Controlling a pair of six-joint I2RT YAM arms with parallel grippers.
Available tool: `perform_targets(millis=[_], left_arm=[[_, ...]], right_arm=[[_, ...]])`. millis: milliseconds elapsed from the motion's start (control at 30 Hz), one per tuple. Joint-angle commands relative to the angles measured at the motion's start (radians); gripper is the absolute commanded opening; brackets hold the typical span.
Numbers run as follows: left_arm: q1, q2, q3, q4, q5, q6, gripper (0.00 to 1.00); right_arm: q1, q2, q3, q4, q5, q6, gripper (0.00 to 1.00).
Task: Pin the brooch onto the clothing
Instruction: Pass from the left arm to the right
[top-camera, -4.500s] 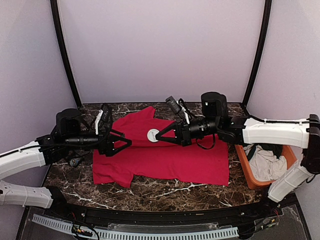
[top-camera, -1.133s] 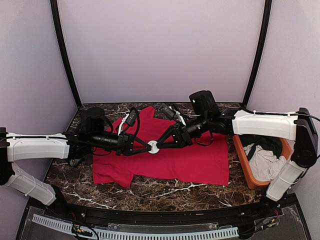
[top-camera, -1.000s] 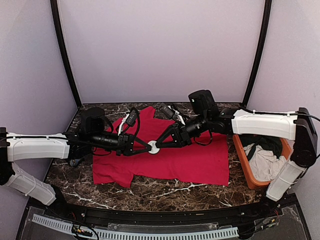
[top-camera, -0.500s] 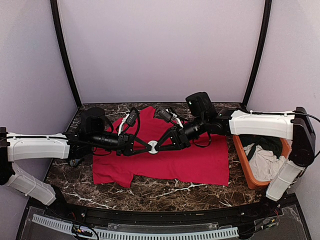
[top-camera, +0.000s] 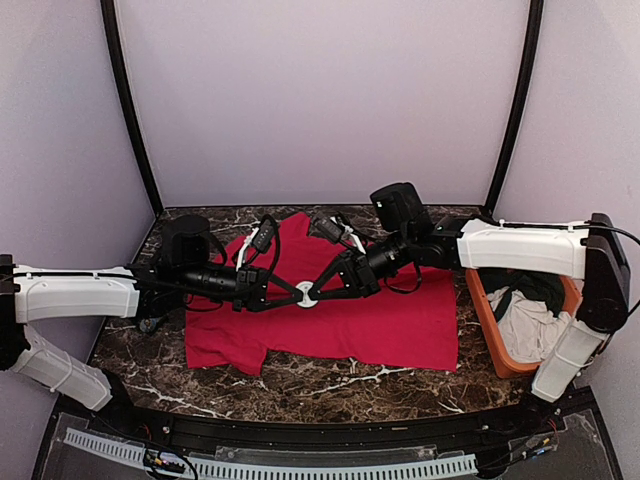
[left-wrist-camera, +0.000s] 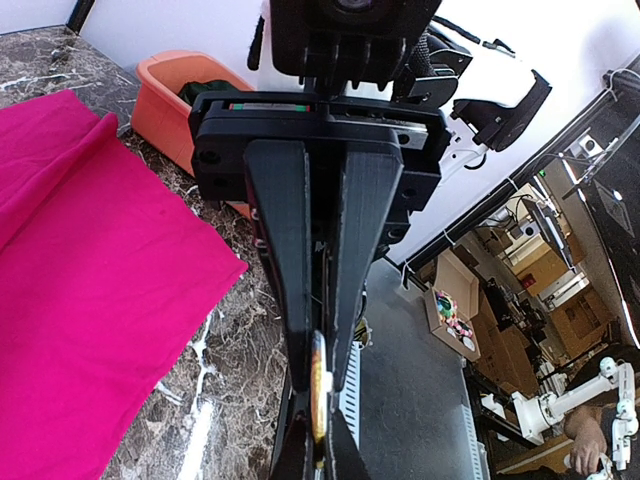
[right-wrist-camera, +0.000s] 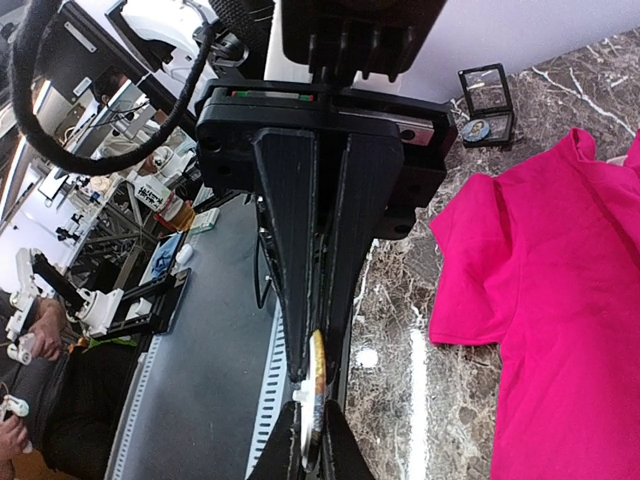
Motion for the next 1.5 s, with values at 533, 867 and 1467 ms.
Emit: perform_targets(millis=[533,867,1467], left_arm=[[-0.002,-0.029,0.009,-0.032,0.015,0.031,0.01],[-0.003,-0.033,0.006,-0.035,0.013,0.035,0.01],[-0.002,-0.024,-0.013,0.012,0.02,0.002,0.14]], right_arm=[[0.002,0.017,0.038,0.007,-0.056,0.022,0.08],[-0.006,0.019,0.034,0.024,-0.061,0.038,0.1],[-0.02,0.012,0.004,0.101,-0.061,0.098,0.0]])
